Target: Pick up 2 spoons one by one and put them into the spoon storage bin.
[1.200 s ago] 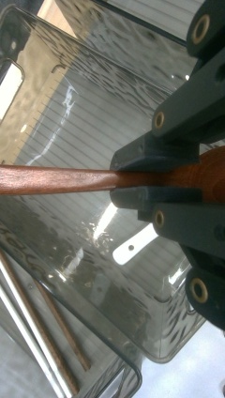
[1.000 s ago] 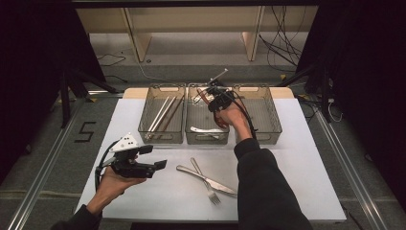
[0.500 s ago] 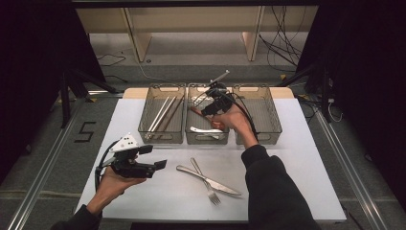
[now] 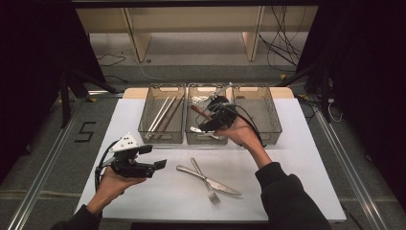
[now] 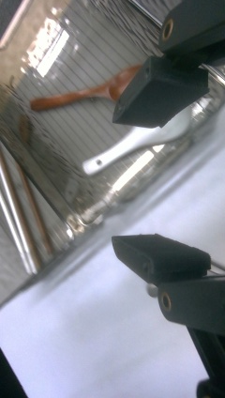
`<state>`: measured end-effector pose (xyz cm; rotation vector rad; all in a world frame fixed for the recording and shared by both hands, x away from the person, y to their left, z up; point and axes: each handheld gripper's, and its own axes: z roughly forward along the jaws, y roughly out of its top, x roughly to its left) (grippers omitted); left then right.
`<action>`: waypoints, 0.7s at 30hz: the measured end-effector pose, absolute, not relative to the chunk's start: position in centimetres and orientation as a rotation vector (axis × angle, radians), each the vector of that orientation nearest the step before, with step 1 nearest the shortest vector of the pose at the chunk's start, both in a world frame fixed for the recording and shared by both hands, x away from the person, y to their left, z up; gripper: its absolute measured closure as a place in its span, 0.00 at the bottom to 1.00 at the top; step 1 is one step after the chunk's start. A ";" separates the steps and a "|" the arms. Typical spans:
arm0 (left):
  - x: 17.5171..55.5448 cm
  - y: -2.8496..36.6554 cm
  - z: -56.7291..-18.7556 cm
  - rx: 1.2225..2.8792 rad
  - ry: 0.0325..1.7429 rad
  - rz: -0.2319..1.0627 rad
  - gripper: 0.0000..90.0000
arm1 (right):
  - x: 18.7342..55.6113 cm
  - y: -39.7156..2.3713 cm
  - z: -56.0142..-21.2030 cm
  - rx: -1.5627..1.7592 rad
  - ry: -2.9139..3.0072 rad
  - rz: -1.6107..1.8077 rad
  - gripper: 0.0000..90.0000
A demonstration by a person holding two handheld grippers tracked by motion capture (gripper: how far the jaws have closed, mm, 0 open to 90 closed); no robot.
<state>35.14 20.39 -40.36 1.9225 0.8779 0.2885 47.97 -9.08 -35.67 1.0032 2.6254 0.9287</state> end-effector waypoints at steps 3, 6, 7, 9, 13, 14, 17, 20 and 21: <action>35.1 20.4 -40.4 1.924 0.878 0.289 0.21 | 46.7 -9.3 -36.1 0.995 2.646 0.934 0.39; 35.2 20.4 -40.4 1.924 0.879 0.289 0.21 | 45.5 -9.4 -36.6 0.988 2.669 0.930 0.39; 35.2 20.4 -40.4 1.924 0.879 0.289 0.21 | 45.2 -9.5 -36.9 0.983 2.679 0.927 0.39; 35.2 20.4 -40.4 1.921 0.881 0.289 0.21 | 44.6 -9.5 -37.3 0.966 2.691 0.929 0.39; 35.2 20.3 -40.4 1.921 0.881 0.290 0.21 | 43.5 -9.5 -38.2 0.954 2.718 0.906 0.38; 35.2 20.4 -40.4 1.922 0.880 0.290 0.21 | 43.2 -9.4 -38.4 0.955 2.726 0.896 0.38; 35.2 20.3 -40.4 1.920 0.883 0.290 0.21 | 42.6 -9.6 -39.0 0.943 2.753 0.895 0.37; 35.2 20.3 -40.4 1.921 0.883 0.289 0.21 | 42.1 -9.5 -39.6 0.947 2.772 0.879 0.37; 35.2 20.3 -40.4 1.921 0.883 0.288 0.21 | 41.9 -9.6 -39.9 0.941 2.778 0.875 0.37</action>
